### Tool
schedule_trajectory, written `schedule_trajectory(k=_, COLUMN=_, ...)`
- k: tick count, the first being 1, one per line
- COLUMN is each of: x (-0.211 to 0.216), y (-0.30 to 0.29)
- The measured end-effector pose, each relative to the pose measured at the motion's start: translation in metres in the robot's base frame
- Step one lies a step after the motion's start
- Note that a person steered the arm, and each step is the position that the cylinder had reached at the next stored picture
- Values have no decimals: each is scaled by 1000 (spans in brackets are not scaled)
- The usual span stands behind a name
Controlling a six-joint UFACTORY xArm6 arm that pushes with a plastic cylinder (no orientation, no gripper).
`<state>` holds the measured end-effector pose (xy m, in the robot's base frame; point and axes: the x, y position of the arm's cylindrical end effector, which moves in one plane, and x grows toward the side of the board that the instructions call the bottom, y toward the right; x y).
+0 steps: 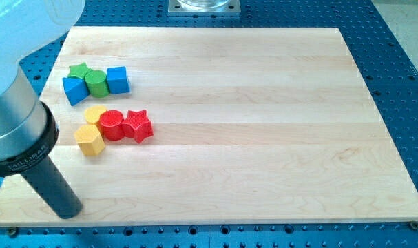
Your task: Move the yellow blocks vertically to each other
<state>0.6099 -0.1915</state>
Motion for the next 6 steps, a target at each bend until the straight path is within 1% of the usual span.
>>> schedule_trajectory(k=2, x=1, y=-4)
schedule_trajectory(k=3, x=5, y=-19)
schedule_trajectory(k=4, x=5, y=-20)
schedule_trajectory(k=5, x=-11, y=-16)
schedule_trajectory(k=6, x=-44, y=-29)
